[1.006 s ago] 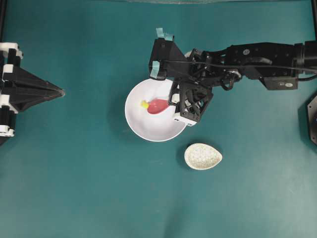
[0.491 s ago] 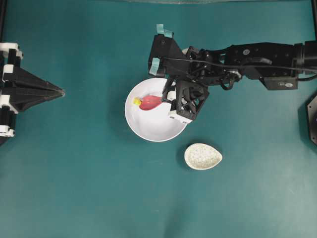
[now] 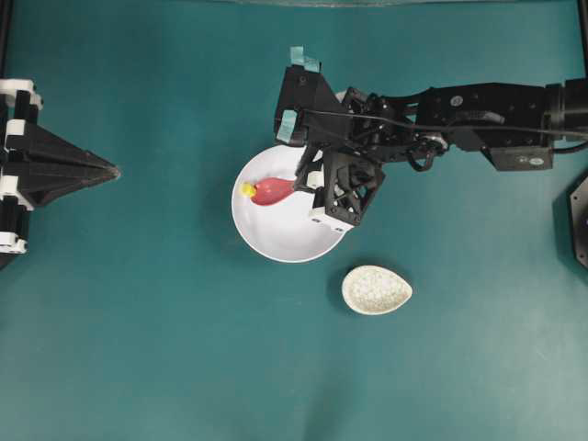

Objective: Scoop the yellow hexagonal prism block from the bowl with a spoon using the right arm.
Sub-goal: 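Slide the spoon bowl under the yellow hexagonal block with the right gripper, then lift the spoon holding the yellow block up out of the bowl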

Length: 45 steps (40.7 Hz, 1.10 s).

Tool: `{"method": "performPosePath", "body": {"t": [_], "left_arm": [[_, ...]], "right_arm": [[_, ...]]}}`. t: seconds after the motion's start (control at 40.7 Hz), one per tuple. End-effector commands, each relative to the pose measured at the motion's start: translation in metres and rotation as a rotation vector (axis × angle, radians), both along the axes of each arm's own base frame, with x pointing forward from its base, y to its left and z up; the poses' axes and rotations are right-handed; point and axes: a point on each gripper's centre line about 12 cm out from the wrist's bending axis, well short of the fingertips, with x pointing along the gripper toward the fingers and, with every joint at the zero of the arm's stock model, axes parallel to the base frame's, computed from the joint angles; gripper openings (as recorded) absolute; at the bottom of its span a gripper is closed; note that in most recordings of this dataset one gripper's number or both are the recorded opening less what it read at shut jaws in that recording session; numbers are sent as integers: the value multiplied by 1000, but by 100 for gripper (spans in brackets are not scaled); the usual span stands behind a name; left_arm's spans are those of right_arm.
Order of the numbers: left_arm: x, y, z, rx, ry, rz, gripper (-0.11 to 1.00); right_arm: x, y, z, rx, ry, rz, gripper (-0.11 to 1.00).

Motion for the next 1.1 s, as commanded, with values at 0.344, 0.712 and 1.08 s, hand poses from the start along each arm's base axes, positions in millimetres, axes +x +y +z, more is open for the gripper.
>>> {"method": "performPosePath", "body": {"t": [0.344, 0.712, 1.08], "left_arm": [[2, 0, 10, 0, -25, 0, 0], [2, 0, 8, 0, -11, 0, 0], [2, 0, 8, 0, -11, 0, 0]], "right_arm": [[3, 2, 11, -8, -46, 3, 24], [-2, 4, 10, -20, -98, -4, 24], [-20, 9, 9, -35, -163, -9, 24]]}}
